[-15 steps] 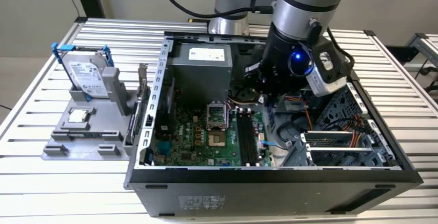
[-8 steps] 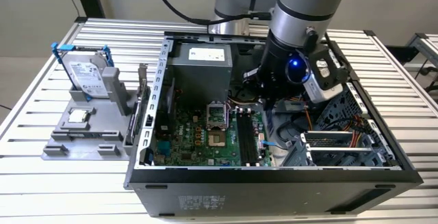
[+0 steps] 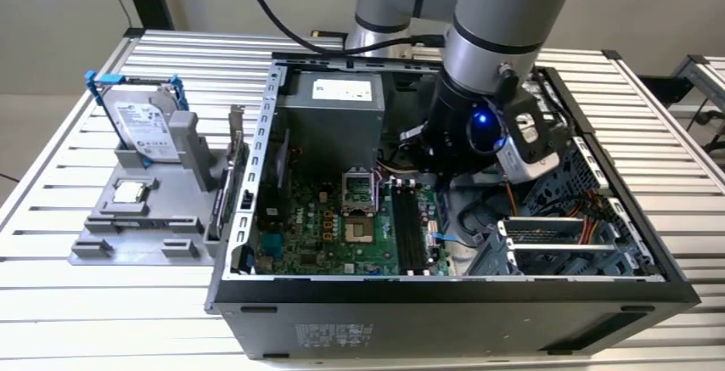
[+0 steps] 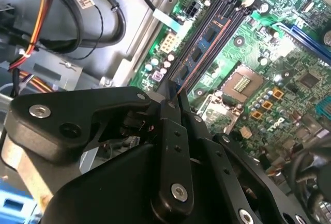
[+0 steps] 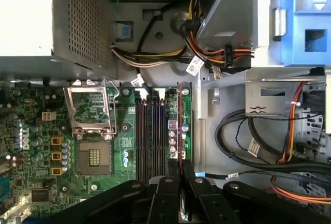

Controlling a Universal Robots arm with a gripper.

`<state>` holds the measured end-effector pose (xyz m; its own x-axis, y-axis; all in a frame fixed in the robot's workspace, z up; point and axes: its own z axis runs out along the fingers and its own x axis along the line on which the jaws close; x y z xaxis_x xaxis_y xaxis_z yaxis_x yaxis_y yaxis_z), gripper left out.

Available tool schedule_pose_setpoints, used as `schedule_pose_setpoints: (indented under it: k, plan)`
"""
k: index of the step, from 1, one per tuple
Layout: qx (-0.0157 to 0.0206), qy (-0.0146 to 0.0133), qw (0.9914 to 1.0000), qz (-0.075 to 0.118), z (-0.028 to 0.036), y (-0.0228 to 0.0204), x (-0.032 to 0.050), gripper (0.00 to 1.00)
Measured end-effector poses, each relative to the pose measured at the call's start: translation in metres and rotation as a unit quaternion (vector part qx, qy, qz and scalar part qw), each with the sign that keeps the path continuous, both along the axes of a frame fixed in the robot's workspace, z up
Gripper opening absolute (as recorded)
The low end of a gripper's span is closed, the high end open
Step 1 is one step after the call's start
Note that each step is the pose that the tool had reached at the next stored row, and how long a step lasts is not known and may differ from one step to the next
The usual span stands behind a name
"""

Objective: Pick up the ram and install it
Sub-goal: 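Insert the ram into the slot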

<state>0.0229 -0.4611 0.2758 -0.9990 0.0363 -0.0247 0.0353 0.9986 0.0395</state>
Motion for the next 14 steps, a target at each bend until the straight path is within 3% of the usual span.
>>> schedule_pose_setpoints:
  k: [14]
  plan:
    - [-0.0002,0.0001,1.0,0.0,-0.0209,-0.0054,-0.0016,0.0]
